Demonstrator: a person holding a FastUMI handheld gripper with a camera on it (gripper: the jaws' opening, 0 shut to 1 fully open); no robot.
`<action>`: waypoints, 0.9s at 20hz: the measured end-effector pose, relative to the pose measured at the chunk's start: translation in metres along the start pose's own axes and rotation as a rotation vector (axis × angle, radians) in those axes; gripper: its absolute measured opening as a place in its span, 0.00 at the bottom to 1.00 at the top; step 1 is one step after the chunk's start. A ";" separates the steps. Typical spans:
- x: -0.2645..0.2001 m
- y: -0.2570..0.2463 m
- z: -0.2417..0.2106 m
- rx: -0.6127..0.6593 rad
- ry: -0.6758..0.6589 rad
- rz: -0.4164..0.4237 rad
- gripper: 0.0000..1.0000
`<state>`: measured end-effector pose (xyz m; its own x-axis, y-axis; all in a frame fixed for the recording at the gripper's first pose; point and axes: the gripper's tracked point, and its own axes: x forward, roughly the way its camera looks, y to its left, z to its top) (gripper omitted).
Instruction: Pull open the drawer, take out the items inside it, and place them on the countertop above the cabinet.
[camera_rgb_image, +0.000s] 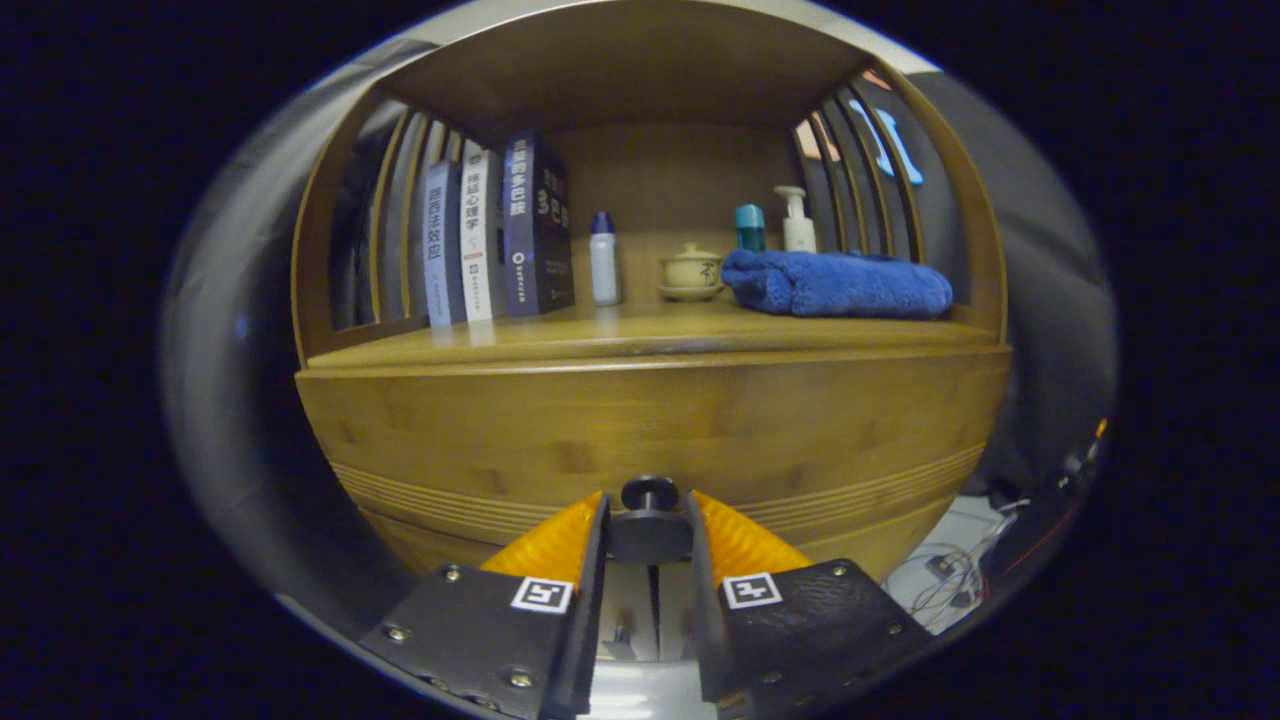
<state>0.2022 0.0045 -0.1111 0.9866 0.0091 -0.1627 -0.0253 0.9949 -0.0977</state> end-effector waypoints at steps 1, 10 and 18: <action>-0.001 0.002 -0.002 0.001 -0.018 -0.001 0.41; -0.054 0.002 -0.012 0.046 0.008 -0.015 0.28; -0.130 0.004 -0.028 0.052 0.050 -0.010 0.28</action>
<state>0.0692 0.0048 -0.1177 0.9775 -0.0042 -0.2107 -0.0062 0.9988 -0.0487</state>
